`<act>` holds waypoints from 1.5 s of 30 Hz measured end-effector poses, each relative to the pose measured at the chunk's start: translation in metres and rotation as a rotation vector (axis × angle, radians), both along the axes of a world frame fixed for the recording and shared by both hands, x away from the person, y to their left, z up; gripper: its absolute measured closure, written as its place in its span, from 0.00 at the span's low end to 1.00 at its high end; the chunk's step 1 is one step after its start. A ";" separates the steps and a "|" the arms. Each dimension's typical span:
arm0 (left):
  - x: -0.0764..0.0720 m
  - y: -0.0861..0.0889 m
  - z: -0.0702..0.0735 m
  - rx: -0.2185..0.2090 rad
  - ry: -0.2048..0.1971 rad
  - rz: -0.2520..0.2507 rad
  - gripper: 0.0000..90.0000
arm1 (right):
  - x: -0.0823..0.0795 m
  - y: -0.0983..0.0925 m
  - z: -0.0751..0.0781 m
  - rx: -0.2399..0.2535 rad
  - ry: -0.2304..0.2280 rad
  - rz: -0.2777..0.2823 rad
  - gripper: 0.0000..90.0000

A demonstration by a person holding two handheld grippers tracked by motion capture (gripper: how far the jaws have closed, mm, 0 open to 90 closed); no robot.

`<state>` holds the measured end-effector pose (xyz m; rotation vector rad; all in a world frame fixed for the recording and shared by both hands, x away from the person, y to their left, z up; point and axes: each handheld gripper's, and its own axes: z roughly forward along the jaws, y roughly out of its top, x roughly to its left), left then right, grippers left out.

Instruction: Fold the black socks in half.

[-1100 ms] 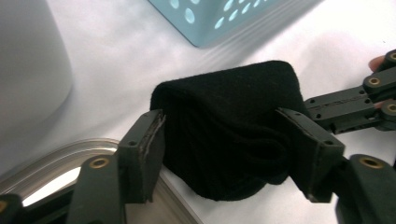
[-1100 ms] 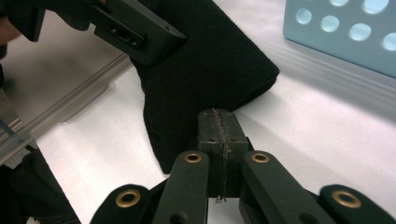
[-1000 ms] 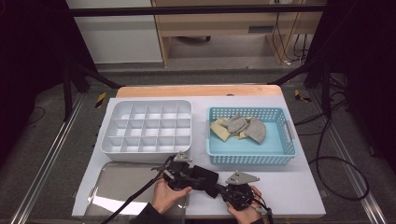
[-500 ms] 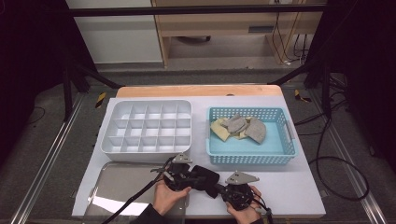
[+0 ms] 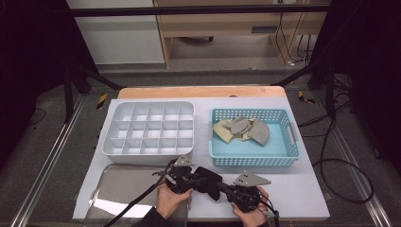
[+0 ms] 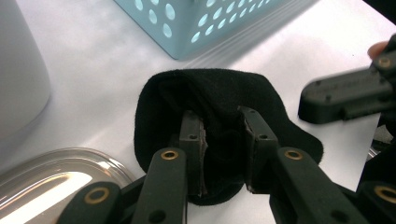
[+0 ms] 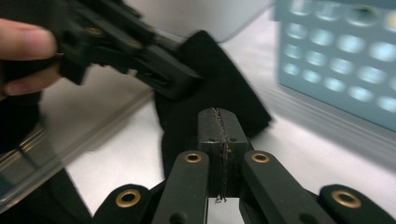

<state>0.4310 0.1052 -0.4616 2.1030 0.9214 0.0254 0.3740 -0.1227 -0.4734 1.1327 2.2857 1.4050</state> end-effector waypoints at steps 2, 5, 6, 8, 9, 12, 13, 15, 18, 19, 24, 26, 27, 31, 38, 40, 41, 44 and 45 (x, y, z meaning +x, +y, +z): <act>0.000 0.000 0.000 0.006 -0.001 -0.001 0.80 | 0.002 0.010 -0.004 -0.021 0.004 0.027 1.00; 0.002 0.002 0.001 0.008 0.001 -0.006 0.77 | 0.005 0.015 -0.006 -0.041 0.013 0.030 1.00; 0.002 0.003 0.003 0.009 -0.006 -0.003 0.74 | 0.005 0.014 -0.006 -0.040 0.021 0.027 1.00; 0.003 0.006 0.006 0.018 -0.028 0.015 0.65 | 0.005 0.015 -0.007 -0.031 0.023 0.022 1.00; 0.004 0.007 0.008 0.025 -0.038 0.025 0.60 | 0.005 0.015 -0.008 -0.033 0.019 0.024 1.00; 0.008 0.008 0.006 0.027 -0.025 0.031 0.46 | 0.004 0.016 -0.007 -0.043 0.014 0.025 1.00; 0.010 0.007 0.004 0.030 -0.010 0.026 0.44 | 0.004 0.016 -0.007 -0.042 0.015 0.025 1.00; 0.014 0.007 -0.003 0.023 0.024 0.015 0.38 | 0.004 0.015 -0.008 -0.042 0.017 0.026 1.00; 0.016 0.006 -0.009 -0.009 0.057 0.006 0.38 | 0.004 0.014 -0.009 -0.041 0.019 0.027 1.00; 0.016 0.006 -0.009 -0.014 0.064 0.003 0.38 | 0.003 0.014 -0.009 -0.041 0.021 0.026 1.00; 0.014 0.005 -0.008 -0.045 0.088 -0.015 0.51 | 0.003 0.013 -0.011 -0.035 0.022 0.023 1.00; 0.011 0.005 -0.005 -0.052 0.079 -0.018 0.59 | 0.003 0.013 -0.011 -0.036 0.023 0.024 1.00; 0.010 0.004 -0.004 -0.061 0.075 -0.016 0.63 | 0.003 0.014 -0.011 -0.038 0.020 0.023 1.00; 0.005 0.003 0.001 -0.073 0.059 -0.011 0.74 | 0.003 0.013 -0.012 -0.032 0.022 0.023 1.00; 0.004 0.003 0.001 -0.057 0.048 -0.005 0.79 | 0.002 0.013 -0.011 -0.028 0.017 0.023 1.00; 0.004 0.003 0.002 -0.058 0.049 -0.004 0.79 | 0.002 0.011 -0.009 -0.020 0.011 0.024 1.00; 0.004 0.003 0.003 -0.063 0.048 -0.004 0.80 | 0.002 0.010 -0.007 -0.018 0.005 0.025 1.00; 0.002 0.004 0.008 -0.068 0.028 -0.011 0.80 | 0.001 0.002 0.000 0.001 -0.017 0.005 0.98; 0.001 0.005 0.010 -0.065 0.021 -0.013 0.80 | 0.000 -0.003 0.002 0.004 -0.028 -0.007 0.98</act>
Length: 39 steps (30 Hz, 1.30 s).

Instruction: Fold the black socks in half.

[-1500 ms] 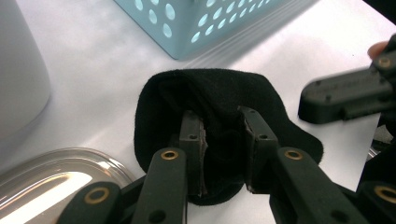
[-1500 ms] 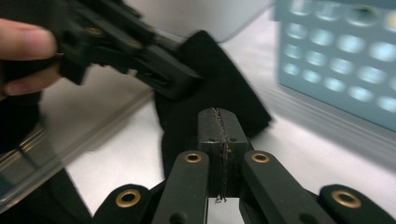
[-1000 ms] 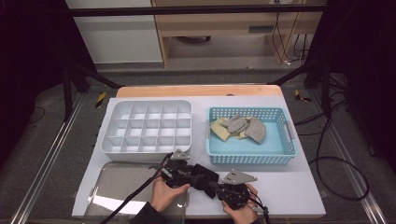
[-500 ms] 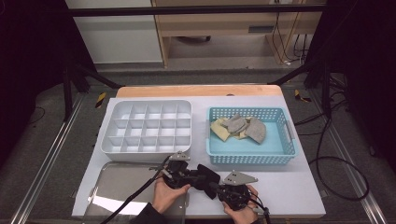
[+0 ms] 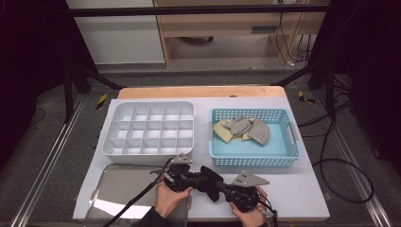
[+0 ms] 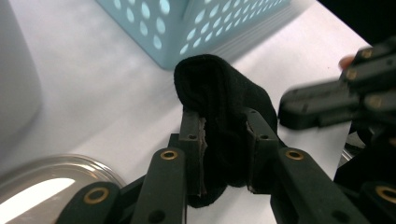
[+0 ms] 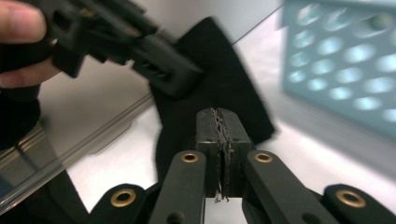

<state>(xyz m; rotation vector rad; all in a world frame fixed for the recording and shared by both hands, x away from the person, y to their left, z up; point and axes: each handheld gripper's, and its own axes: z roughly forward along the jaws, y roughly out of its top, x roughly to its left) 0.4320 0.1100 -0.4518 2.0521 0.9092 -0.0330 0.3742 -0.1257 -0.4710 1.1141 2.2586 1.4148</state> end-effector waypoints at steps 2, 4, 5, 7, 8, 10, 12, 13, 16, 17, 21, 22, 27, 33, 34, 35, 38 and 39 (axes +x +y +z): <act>-0.002 0.002 0.007 0.002 -0.025 -0.006 0.80 | -0.002 -0.014 0.006 0.008 -0.025 -0.036 0.94; -0.005 0.005 0.015 0.012 -0.053 -0.013 0.80 | -0.002 -0.018 0.007 0.005 -0.034 -0.049 0.93; -0.006 0.006 0.019 0.017 -0.065 -0.013 0.80 | -0.002 -0.022 0.007 0.000 -0.043 -0.060 0.91; -0.008 0.009 0.026 0.031 -0.086 -0.019 0.80 | -0.001 -0.028 0.006 -0.010 -0.048 -0.077 0.89; -0.009 0.011 0.030 0.031 -0.094 -0.020 0.80 | -0.001 -0.030 0.006 -0.016 -0.049 -0.086 0.88; -0.011 0.014 0.037 0.035 -0.116 -0.018 0.80 | -0.001 -0.034 0.005 -0.020 -0.052 -0.093 0.86; -0.013 0.017 0.044 0.042 -0.138 -0.017 0.80 | 0.000 -0.037 0.003 -0.027 -0.048 -0.104 0.83; -0.013 0.019 0.047 0.041 -0.147 -0.012 0.80 | 0.000 -0.038 0.002 -0.030 -0.044 -0.104 0.81; -0.015 0.026 0.058 0.045 -0.183 -0.001 0.80 | 0.000 -0.042 -0.001 -0.035 -0.045 -0.119 0.71; -0.016 0.028 0.060 0.047 -0.193 0.002 0.80 | 0.000 -0.044 -0.002 -0.034 -0.046 -0.127 0.67; -0.018 0.040 0.072 0.054 -0.223 0.022 0.80 | -0.002 -0.055 -0.003 -0.044 -0.060 -0.166 0.55; -0.018 0.043 0.074 0.055 -0.227 0.024 0.80 | -0.002 -0.058 -0.004 -0.048 -0.058 -0.180 0.54; -0.017 0.056 0.086 0.058 -0.236 0.043 0.80 | -0.003 -0.070 -0.007 -0.056 -0.036 -0.226 0.50; -0.013 0.069 0.096 0.079 -0.248 0.065 0.80 | -0.004 -0.079 -0.006 -0.060 -0.038 -0.265 0.47; -0.012 0.072 0.097 0.080 -0.249 0.072 0.80 | -0.004 -0.080 -0.006 -0.062 -0.037 -0.273 0.46; -0.012 0.075 0.099 0.084 -0.251 0.076 0.80 | -0.004 -0.082 -0.006 -0.063 -0.035 -0.280 0.46; -0.011 0.084 0.104 0.098 -0.259 0.097 0.80 | -0.004 -0.084 -0.005 -0.059 -0.032 -0.292 0.45; -0.010 0.087 0.106 0.101 -0.264 0.104 0.80 | -0.004 -0.085 -0.005 -0.059 -0.030 -0.293 0.45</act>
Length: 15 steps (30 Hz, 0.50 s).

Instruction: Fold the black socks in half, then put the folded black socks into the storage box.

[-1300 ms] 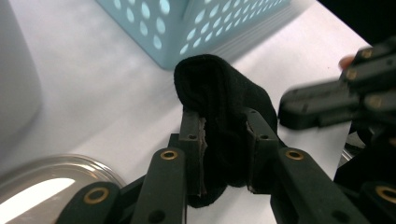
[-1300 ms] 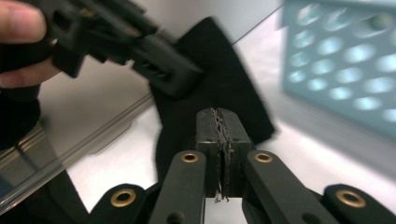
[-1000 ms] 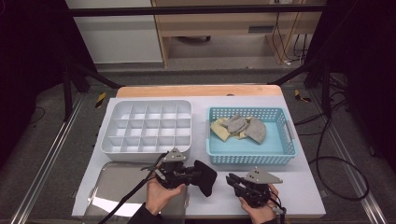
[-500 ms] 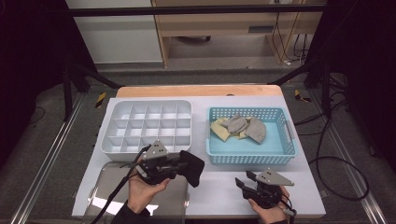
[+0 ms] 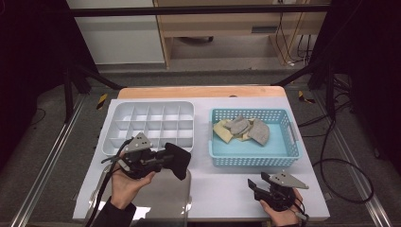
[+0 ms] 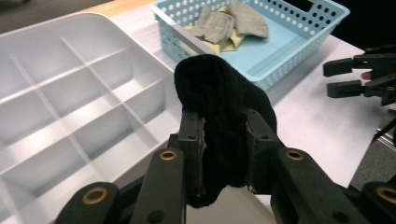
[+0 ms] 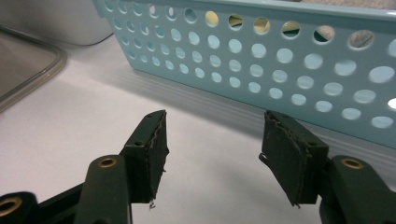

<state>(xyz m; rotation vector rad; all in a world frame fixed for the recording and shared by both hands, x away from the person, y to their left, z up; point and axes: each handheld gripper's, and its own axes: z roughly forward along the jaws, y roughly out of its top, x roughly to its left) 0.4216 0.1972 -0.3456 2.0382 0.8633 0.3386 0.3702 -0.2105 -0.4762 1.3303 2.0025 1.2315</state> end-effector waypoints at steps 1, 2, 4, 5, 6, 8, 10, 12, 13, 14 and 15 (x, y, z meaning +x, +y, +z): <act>0.000 0.004 0.002 0.001 -0.004 0.007 0.80 | 0.000 0.000 0.000 -0.002 -0.001 -0.001 0.45; 0.000 0.006 0.003 0.001 -0.005 0.012 0.80 | 0.000 0.000 0.000 -0.004 0.000 -0.001 0.45; 0.000 0.014 0.007 0.003 -0.009 0.024 0.80 | 0.001 0.001 -0.001 -0.012 0.003 0.000 0.45; 0.000 0.018 0.009 0.004 -0.013 0.030 0.80 | 0.001 0.001 -0.001 -0.019 0.002 0.000 0.45; 0.000 0.021 0.010 0.003 -0.014 0.038 0.80 | 0.001 0.001 -0.001 -0.019 0.004 0.001 0.45; 0.000 0.028 0.013 0.012 -0.020 0.051 0.80 | 0.000 0.001 -0.001 -0.017 0.004 0.002 0.44; 0.001 0.034 0.016 0.015 -0.024 0.063 0.80 | 0.000 0.000 -0.001 -0.015 0.007 -0.003 0.44; 0.001 0.040 0.019 0.018 -0.028 0.073 0.80 | 0.001 0.000 -0.001 -0.015 0.008 -0.004 0.44; 0.001 0.043 0.021 0.023 -0.032 0.077 0.80 | 0.001 0.000 -0.001 -0.016 0.010 -0.004 0.43; 0.001 0.046 0.022 0.028 -0.035 0.081 0.79 | 0.001 0.000 -0.001 -0.014 0.013 -0.005 0.43; 0.002 0.049 0.024 0.030 -0.038 0.087 0.79 | 0.001 0.000 -0.001 -0.013 0.017 -0.005 0.43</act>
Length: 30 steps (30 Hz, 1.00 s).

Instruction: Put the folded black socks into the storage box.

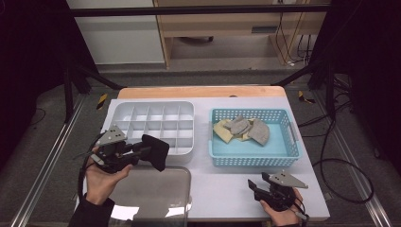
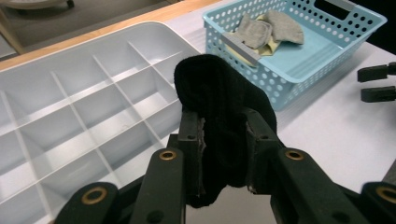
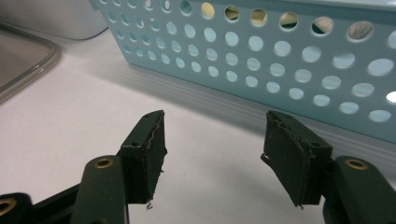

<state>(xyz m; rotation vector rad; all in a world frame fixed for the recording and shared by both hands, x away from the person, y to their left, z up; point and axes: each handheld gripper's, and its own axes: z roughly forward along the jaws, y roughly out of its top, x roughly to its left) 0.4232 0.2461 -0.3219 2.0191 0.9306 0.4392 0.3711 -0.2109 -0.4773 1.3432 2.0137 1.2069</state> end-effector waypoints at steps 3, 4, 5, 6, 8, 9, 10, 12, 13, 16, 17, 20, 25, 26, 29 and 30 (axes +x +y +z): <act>0.002 0.008 0.003 0.003 -0.001 0.021 0.79 | 0.000 0.000 0.000 -0.003 0.001 0.000 0.43; 0.003 0.011 0.004 0.006 -0.003 0.026 0.79 | 0.001 0.000 -0.001 -0.006 0.001 -0.001 0.43; 0.004 0.013 0.004 0.004 -0.005 0.033 0.79 | 0.001 0.000 -0.001 -0.007 0.003 -0.001 0.42; 0.005 0.015 0.005 0.009 -0.007 0.037 0.79 | 0.001 0.000 -0.001 -0.010 0.008 -0.003 0.42; 0.008 0.019 0.006 0.015 -0.014 0.051 0.79 | 0.001 0.000 -0.001 -0.006 0.008 -0.002 0.42; 0.009 0.022 0.007 0.016 -0.016 0.057 0.79 | 0.001 0.000 -0.001 -0.006 0.008 -0.002 0.42; 0.011 0.024 0.008 0.011 -0.016 0.066 0.79 | 0.001 -0.001 -0.001 -0.005 0.006 -0.003 0.42; 0.015 0.029 0.010 0.012 -0.017 0.084 0.79 | 0.000 -0.002 -0.001 -0.002 0.006 -0.005 0.42; 0.017 0.031 0.010 0.009 -0.018 0.092 0.79 | 0.000 -0.002 0.000 -0.004 0.001 -0.004 0.42; 0.021 0.037 0.013 0.021 -0.020 0.110 0.79 | 0.001 -0.002 0.000 -0.003 0.005 -0.005 0.42; 0.023 0.039 0.013 0.022 -0.019 0.117 0.79 | 0.001 -0.002 0.000 -0.003 0.005 -0.005 0.42; 0.028 0.044 0.012 0.030 -0.007 0.135 0.79 | 0.001 -0.001 -0.001 -0.003 0.005 -0.001 0.42; 0.040 0.048 0.009 0.054 0.008 0.163 0.79 | 0.001 -0.001 -0.001 -0.004 0.010 0.000 0.42; 0.043 0.048 0.007 0.061 0.010 0.173 0.79 | 0.001 0.000 -0.001 -0.006 0.011 0.000 0.42; 0.052 0.051 0.002 0.077 0.027 0.190 0.79 | 0.001 0.001 -0.001 -0.005 0.009 0.003 0.42; 0.055 0.052 0.000 0.093 0.030 0.197 0.79 | 0.001 0.001 -0.002 -0.003 0.013 0.002 0.42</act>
